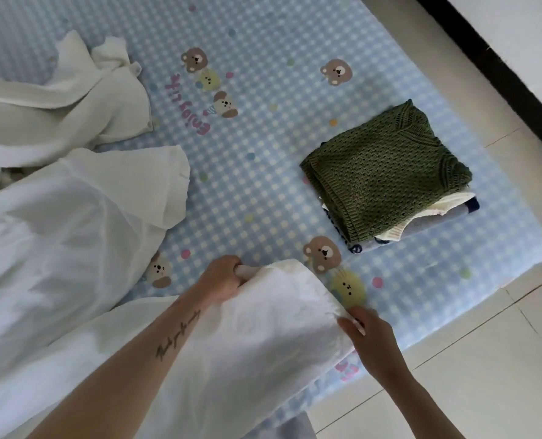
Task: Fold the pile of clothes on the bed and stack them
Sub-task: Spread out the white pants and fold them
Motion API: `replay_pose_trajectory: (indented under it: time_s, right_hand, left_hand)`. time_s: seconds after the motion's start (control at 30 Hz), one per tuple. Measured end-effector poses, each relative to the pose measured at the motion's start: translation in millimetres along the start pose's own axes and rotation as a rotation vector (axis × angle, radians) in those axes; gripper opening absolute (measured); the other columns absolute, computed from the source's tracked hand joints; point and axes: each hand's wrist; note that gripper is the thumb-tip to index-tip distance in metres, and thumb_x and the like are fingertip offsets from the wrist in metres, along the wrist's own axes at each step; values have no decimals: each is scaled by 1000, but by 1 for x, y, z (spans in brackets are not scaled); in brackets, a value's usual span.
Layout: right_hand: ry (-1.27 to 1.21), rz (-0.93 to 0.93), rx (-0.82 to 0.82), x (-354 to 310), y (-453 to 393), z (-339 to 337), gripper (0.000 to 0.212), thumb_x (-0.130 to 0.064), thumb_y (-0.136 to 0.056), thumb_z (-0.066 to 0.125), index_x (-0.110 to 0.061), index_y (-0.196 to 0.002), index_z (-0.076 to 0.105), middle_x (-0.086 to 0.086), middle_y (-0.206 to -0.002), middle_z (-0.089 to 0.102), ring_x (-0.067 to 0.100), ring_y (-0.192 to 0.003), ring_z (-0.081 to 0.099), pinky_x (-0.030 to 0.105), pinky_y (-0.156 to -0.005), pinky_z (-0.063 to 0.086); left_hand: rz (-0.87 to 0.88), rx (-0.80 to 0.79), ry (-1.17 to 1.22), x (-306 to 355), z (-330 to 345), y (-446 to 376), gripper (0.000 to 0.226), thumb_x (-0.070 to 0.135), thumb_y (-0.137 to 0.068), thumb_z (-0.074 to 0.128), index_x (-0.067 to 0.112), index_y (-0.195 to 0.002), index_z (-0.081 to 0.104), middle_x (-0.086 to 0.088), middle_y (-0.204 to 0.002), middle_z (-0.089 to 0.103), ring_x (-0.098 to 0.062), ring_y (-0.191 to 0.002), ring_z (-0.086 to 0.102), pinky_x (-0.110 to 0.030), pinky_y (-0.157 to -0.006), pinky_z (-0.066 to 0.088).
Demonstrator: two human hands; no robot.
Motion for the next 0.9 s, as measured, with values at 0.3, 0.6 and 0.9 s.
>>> replay_pose_trajectory:
  time_s: [0.3,0.6,0.9]
  right_hand:
    - [-173,4,-17,5,-3,-29,27,-22,-89,63,-11,-66,53,-8,-51,43,6,-51,38,16,-50,31]
    - [-56,139,0,17,-25,-19,16,-37,-87,64,-29,-79,53,-14,-70,59,12,-72,59,25,-61,42]
    - [5,136,84,23,-16,-21,23,-41,-82,67,-34,-73,48,-11,-67,60,5,-67,57,24,-58,42]
  left_hand:
    - [346,175,283,85,-91,-52,23,8,-78,70,21,-92,57,9,-74,62,-11,-68,58,-22,-63,45]
    - [188,281,-145,77,-38,-94,27,23,-91,57,1,-106,56,-18,-101,65,-34,-98,60,-39,-80,44]
    - [199,390,-227,81,-52,-119,26,39,-89,57,14,-97,56,-2,-88,62,-24,-89,60,-37,-78,41]
Point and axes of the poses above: each hand's wrist, its own y-axis away from the middle knuckle, its own z-axis out of the palm, x = y × z
